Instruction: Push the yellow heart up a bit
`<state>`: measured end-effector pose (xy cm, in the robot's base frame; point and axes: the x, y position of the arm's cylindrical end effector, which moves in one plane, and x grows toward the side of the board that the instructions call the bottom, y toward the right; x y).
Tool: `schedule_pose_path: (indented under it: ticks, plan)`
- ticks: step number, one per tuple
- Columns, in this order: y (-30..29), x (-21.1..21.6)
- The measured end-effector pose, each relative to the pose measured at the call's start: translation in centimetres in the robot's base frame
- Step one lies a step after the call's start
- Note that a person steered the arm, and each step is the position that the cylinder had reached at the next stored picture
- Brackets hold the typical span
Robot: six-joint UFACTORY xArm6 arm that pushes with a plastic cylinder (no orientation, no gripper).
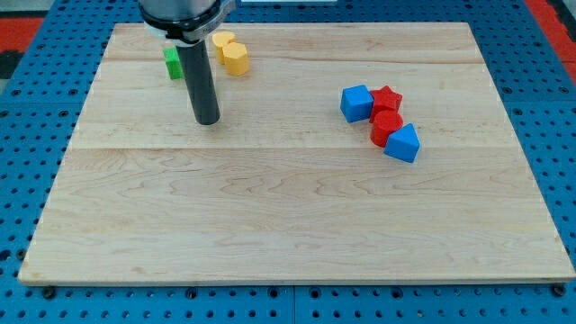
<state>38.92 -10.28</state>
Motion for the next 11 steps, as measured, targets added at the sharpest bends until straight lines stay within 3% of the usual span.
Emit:
schedule_pose_path:
  ticks: [1,2,4,11]
  plan:
    - [2.2,-3.5]
    - [2.3,-3.7]
    - [2.3,-8.8]
    - [-1.9,-13.2]
